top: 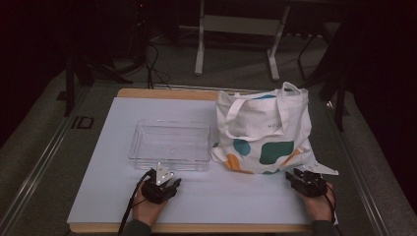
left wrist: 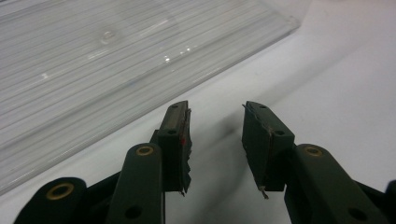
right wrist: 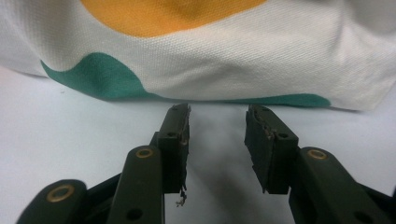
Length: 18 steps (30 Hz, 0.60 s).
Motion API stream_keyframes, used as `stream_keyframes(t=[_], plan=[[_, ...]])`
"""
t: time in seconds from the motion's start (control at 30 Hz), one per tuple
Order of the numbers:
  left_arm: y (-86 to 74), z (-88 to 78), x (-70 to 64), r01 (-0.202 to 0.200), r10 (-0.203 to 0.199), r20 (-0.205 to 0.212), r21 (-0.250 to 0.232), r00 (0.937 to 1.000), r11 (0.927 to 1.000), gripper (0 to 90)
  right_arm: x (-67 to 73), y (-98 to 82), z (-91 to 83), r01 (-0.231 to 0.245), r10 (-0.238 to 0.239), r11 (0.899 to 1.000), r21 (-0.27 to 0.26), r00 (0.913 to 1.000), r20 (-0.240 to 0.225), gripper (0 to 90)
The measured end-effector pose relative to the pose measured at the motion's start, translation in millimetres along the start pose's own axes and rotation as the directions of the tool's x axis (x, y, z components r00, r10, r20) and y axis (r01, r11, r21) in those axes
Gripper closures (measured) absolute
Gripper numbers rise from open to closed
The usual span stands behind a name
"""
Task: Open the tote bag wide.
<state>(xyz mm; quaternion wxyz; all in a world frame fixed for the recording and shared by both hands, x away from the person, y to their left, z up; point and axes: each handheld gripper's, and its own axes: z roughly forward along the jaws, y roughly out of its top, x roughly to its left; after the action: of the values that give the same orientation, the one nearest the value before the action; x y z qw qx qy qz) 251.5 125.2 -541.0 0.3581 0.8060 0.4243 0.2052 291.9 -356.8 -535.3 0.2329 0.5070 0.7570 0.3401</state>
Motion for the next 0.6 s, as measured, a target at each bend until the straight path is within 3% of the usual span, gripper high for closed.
stream_keyframes(t=[0.17,0.4,0.57,0.6], plan=[[1.1,0.3,-0.2,-0.004,0.004,0.008,0.003,1.0000,1.0000,60.4,-0.7,0.0,0.0,-0.006,0.006,1.000,-0.002,1.0000,-0.006,59.8],[3.1,-3.1,-3.6,-0.015,0.015,0.049,-0.004,0.9987,0.9999,61.1,1.1,0.3,-0.4,0.015,-0.015,1.000,-0.002,0.9998,-0.011,63.7],[5.0,-7.9,-5.6,-0.029,0.030,0.077,-0.008,0.9966,0.9995,61.9,2.2,0.6,-3.6,0.005,-0.005,1.000,-0.009,0.9993,-0.036,66.1],[10.3,-12.6,-8.7,-0.045,0.046,0.118,-0.010,0.9919,0.9989,62.1,2.6,3.0,-6.6,0.012,-0.013,1.000,-0.019,0.9990,-0.043,66.6]])
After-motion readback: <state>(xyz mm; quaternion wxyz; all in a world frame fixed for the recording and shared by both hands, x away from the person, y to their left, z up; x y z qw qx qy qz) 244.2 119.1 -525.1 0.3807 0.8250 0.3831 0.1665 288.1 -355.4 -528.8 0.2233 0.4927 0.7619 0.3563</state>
